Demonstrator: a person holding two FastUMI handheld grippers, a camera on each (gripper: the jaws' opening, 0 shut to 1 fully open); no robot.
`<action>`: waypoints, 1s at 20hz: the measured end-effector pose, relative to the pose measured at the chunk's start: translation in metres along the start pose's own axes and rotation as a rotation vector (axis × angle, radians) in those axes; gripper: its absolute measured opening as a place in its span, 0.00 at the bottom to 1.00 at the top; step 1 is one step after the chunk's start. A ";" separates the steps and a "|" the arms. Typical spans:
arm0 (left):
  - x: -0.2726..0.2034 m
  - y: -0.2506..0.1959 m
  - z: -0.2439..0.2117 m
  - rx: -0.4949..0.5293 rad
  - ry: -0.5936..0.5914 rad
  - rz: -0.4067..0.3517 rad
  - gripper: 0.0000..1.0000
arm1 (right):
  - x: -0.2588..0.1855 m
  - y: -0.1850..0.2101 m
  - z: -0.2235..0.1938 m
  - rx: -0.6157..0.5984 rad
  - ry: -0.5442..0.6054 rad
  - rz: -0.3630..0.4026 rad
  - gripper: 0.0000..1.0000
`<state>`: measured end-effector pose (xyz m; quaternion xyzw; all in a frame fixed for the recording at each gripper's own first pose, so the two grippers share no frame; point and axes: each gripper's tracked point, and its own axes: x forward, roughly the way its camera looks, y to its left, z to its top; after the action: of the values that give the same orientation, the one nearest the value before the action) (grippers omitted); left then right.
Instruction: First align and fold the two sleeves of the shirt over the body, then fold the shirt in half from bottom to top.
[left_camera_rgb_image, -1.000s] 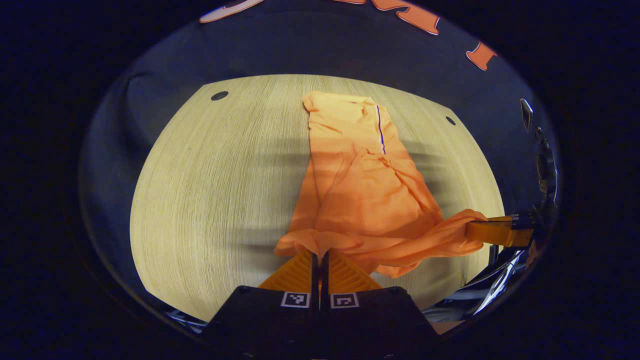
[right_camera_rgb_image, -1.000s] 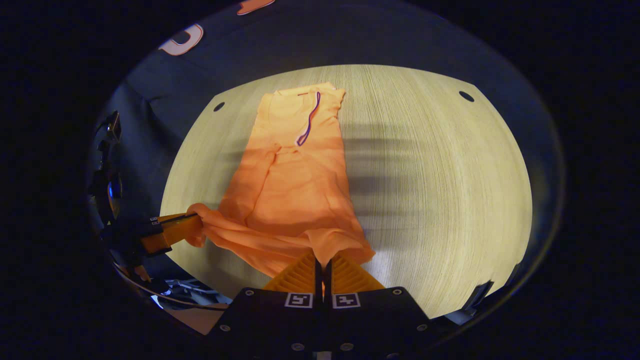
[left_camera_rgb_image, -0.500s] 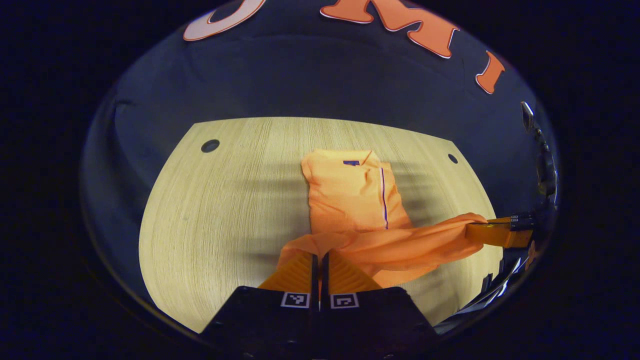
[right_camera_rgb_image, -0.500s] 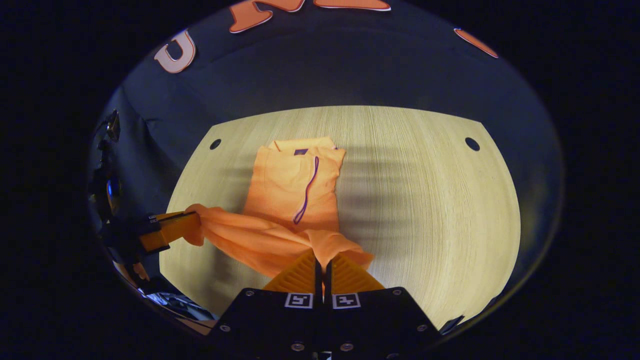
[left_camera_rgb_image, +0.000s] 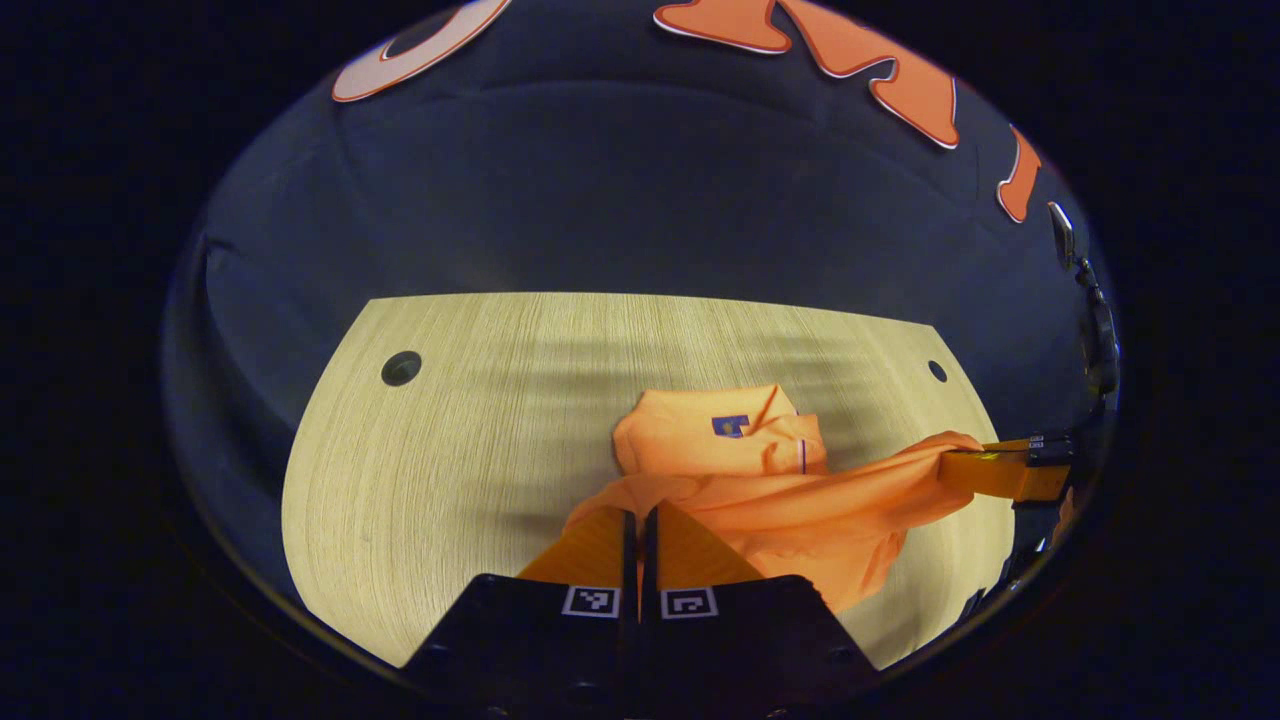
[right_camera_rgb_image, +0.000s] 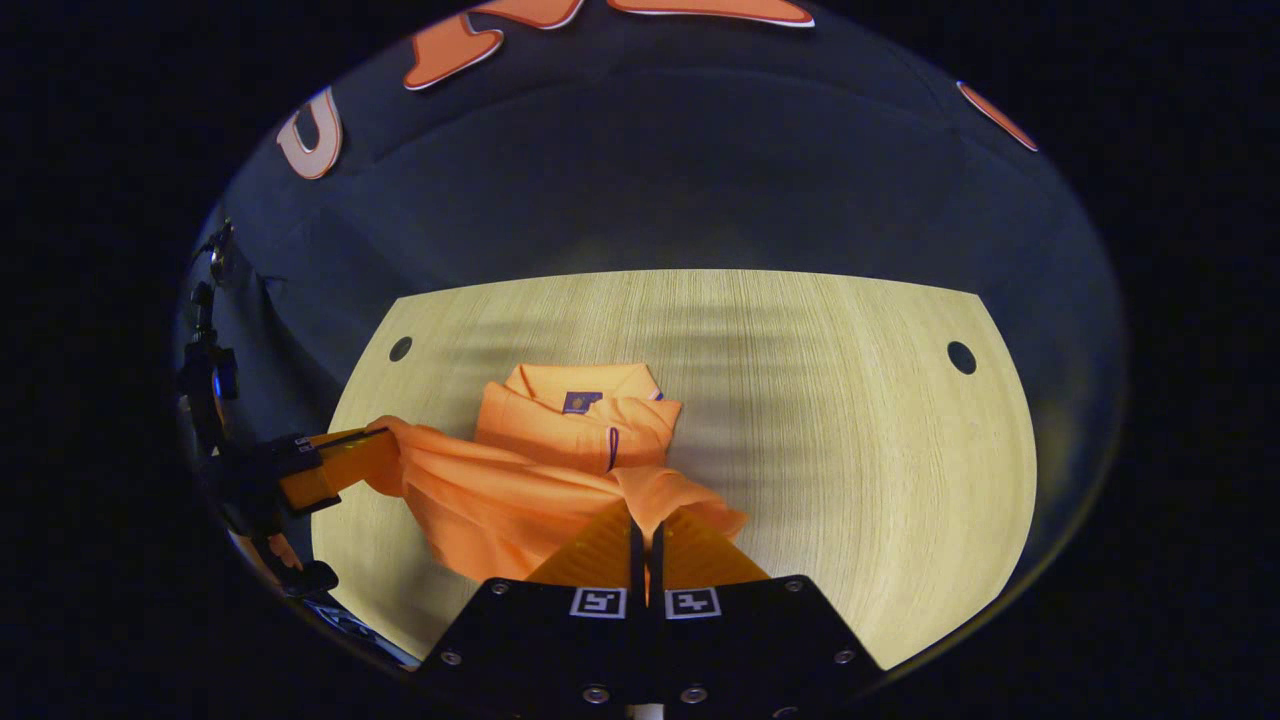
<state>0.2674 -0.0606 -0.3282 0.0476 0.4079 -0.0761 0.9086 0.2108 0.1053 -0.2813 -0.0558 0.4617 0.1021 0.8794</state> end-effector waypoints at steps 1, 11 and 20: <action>0.008 0.001 0.005 -0.002 -0.004 0.006 0.01 | 0.005 0.001 0.004 0.007 0.009 0.001 0.00; 0.077 0.015 -0.001 0.044 0.060 0.059 0.00 | 0.063 -0.005 0.019 0.053 0.024 -0.005 0.02; 0.063 0.024 0.010 0.014 0.029 0.054 0.98 | 0.065 -0.022 0.010 0.031 -0.002 -0.104 1.00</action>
<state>0.3206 -0.0446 -0.3679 0.0660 0.4191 -0.0536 0.9040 0.2599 0.0937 -0.3287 -0.0660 0.4588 0.0492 0.8847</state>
